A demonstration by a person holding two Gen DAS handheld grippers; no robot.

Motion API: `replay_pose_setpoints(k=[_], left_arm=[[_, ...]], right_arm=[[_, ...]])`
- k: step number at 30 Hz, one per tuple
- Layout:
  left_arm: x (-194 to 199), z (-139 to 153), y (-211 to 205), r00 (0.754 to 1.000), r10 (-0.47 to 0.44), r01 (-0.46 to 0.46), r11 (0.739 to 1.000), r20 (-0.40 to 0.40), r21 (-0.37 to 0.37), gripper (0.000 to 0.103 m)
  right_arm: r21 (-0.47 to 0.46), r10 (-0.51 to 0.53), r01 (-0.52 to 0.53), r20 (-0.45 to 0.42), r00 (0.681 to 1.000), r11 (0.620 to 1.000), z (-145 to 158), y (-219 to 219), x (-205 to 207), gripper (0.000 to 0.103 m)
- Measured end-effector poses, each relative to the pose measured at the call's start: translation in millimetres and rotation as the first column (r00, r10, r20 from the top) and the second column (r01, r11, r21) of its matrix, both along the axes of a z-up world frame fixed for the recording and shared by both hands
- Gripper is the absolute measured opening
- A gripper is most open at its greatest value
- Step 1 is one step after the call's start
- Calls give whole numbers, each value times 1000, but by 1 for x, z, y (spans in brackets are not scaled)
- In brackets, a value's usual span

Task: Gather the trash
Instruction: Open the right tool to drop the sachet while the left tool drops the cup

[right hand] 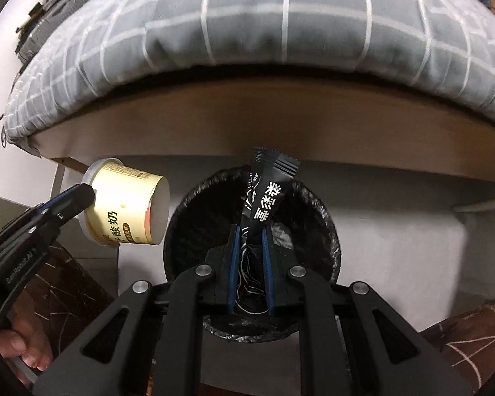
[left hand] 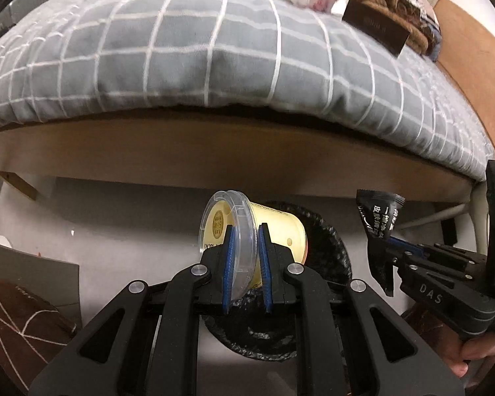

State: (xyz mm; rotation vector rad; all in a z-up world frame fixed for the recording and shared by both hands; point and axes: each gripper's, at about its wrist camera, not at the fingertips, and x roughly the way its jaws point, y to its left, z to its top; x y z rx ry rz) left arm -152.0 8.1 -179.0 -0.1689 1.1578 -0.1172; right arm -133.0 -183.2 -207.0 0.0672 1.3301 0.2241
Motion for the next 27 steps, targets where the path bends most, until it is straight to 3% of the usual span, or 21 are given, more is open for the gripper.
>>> replay_pose_setpoints(k=[18,27], left_arm=[[10,-45,-3,992,-30,34,999,-119,29,13],[10,-55,-10,986,-46,50,999,-158,17,13]], right_arm=[[-26,50,-53,-98,994,998,-46,19,2,14],[-38,14,-16,-57,998,999,-31,5,-4,45]])
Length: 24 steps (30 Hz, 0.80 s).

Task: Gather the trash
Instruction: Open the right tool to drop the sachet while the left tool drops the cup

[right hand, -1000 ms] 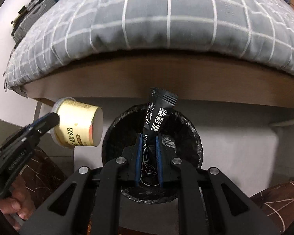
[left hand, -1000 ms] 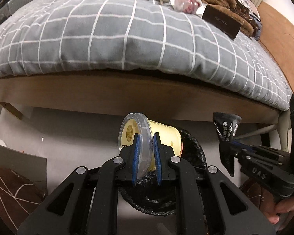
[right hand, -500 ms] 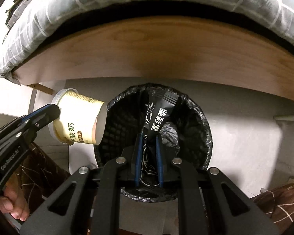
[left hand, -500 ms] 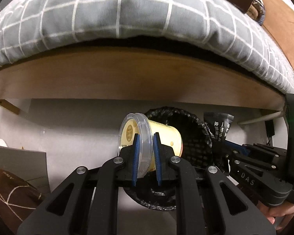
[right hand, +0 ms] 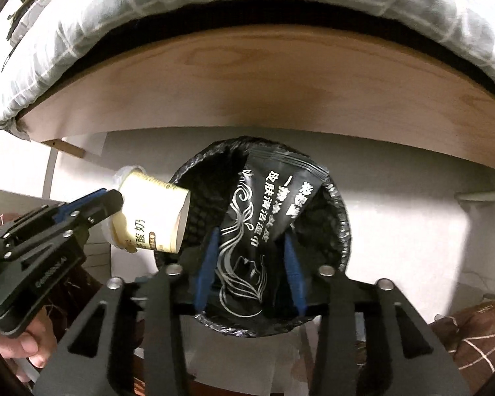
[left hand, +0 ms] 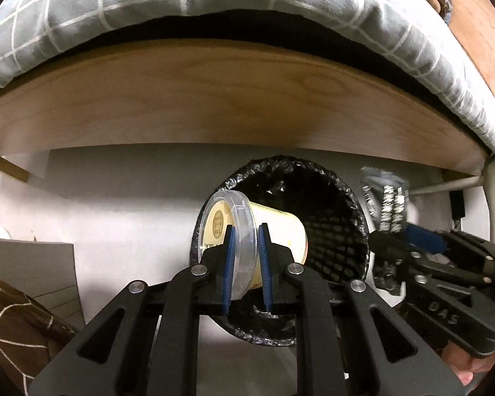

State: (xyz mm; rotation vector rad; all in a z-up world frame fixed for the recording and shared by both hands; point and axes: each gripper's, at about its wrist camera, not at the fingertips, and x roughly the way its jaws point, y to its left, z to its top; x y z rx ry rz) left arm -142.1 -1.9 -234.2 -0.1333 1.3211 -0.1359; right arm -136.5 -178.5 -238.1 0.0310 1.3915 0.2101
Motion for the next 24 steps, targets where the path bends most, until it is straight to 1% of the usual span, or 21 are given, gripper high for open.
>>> replay_pose_setpoints(k=[4,6,8,10,11,12,16,18,24], left_arm=[[-1,-2,-4,1000,-10,10,1000,1,-10,13],[-3,-2,-9,1000,-23,23,1000,-2,-8,13],[-3,-2,-14,999,-36,36,999,-8,-9,13],[-4,-4,-20,998,-56,55,998,-12,-6,13],[-4,-4,-22,998,-61,61,998,-11,-5,13],[-4,-4,-25,997,-70,70,998,-12,-4,13],[-5,-7,-37,996,-88,88,996,-25,-5,13],[-6,-9,-43,995,-99,99,995,-29,-2,13],[-7,-14,-60,991,-129,129,992,-35,5,13]], right_arm=[[-11,-45,45,28,999,999,13,-19,-3,56],[-23,-68,69,55,996,997,21,-28,-4,70],[-23,-87,89,70,994,996,29,-36,-6,73],[-28,-95,98,85,992,995,35,-42,-7,80],[-39,-97,101,95,991,994,38,-45,-8,86],[-47,-101,106,106,989,993,40,-48,-9,88],[-57,-133,140,113,985,989,43,-63,-9,95],[-55,-155,162,116,981,985,43,-69,-7,95],[-62,-168,177,126,978,982,40,-76,-7,95]])
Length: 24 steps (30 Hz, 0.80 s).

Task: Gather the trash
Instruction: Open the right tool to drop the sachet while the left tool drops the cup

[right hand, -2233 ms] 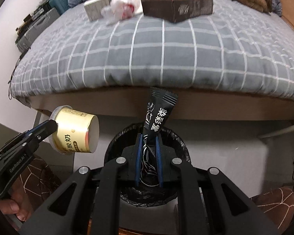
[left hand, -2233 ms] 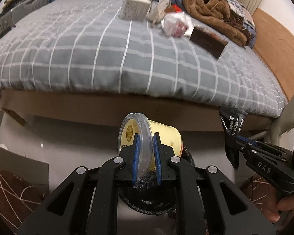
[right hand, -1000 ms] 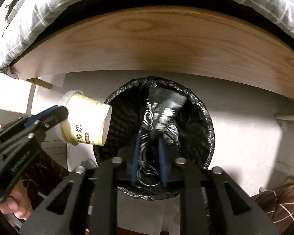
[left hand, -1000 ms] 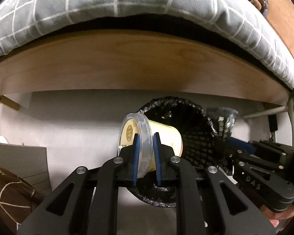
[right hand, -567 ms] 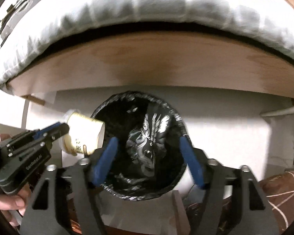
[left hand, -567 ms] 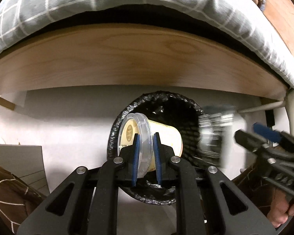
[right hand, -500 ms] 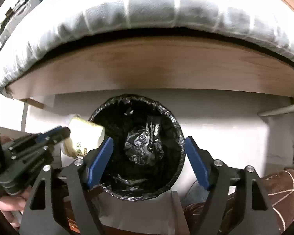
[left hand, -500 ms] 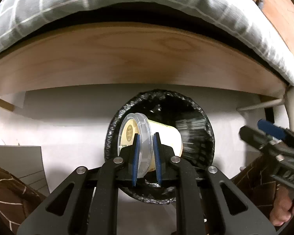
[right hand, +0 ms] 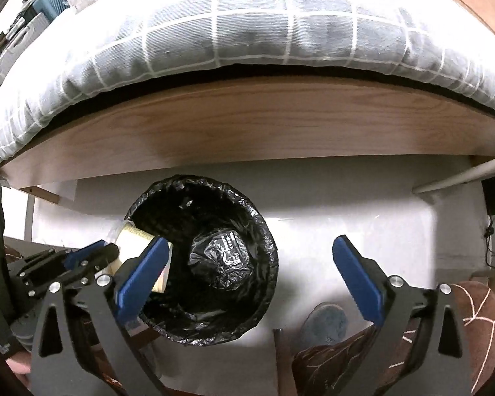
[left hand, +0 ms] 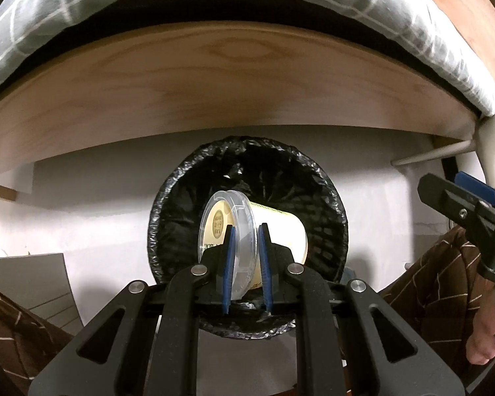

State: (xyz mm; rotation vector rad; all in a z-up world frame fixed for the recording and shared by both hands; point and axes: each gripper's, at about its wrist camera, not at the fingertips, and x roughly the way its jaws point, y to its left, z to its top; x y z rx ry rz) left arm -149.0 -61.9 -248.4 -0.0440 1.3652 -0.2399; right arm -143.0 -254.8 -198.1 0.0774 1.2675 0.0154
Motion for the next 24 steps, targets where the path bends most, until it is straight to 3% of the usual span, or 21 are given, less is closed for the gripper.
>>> replay_pose_setpoints(k=[15,18,22,24], left_arm=[[-5,-3,-21,999,-50,50,998,2,28,16],[-4,-4,-21,999,-45,45,998,1,41,32],[-2,-4,-15,1000,-19,19,999,7,41,61],[0,-2,-12,1000,-5,4,999,10,39,62]], right_arm=[[-1,5,-5,-4,1000,1000,-9,1,3,95],[0,5,-5,-3,1000,1000,-9,1,3,95],[-4,10,-10,2,1000,1000,-10,4,6,95],[-8,16,-16,7,1000,1000,-10,6,7,95]])
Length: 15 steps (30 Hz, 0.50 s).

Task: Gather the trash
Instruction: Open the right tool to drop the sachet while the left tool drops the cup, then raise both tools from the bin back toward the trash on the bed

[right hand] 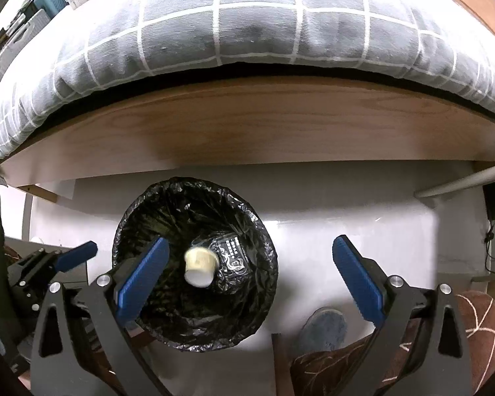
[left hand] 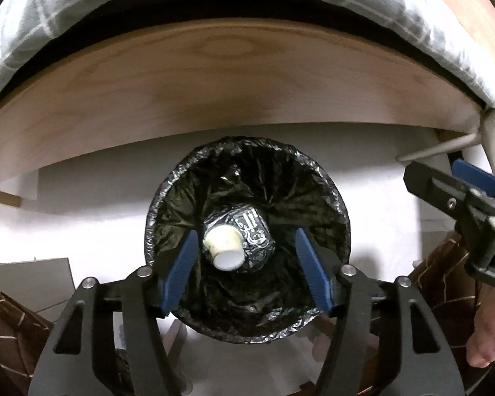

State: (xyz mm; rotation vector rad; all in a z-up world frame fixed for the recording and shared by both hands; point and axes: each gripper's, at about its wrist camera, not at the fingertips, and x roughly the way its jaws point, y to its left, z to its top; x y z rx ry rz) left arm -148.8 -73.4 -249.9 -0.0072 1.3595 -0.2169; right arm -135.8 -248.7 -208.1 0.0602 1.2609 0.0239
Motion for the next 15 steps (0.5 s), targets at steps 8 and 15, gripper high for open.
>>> replay_pose_setpoints(k=[8,15], left_arm=[[2,24,11,995,45,-46,999,87,15,88],[1,47,23,986,60,-63,998,153,17,96]], right_arm=[[2,22,-22,29,999,1000,6,5,4,96],[18,15,-17,97,995,1000,26,3,0,96]])
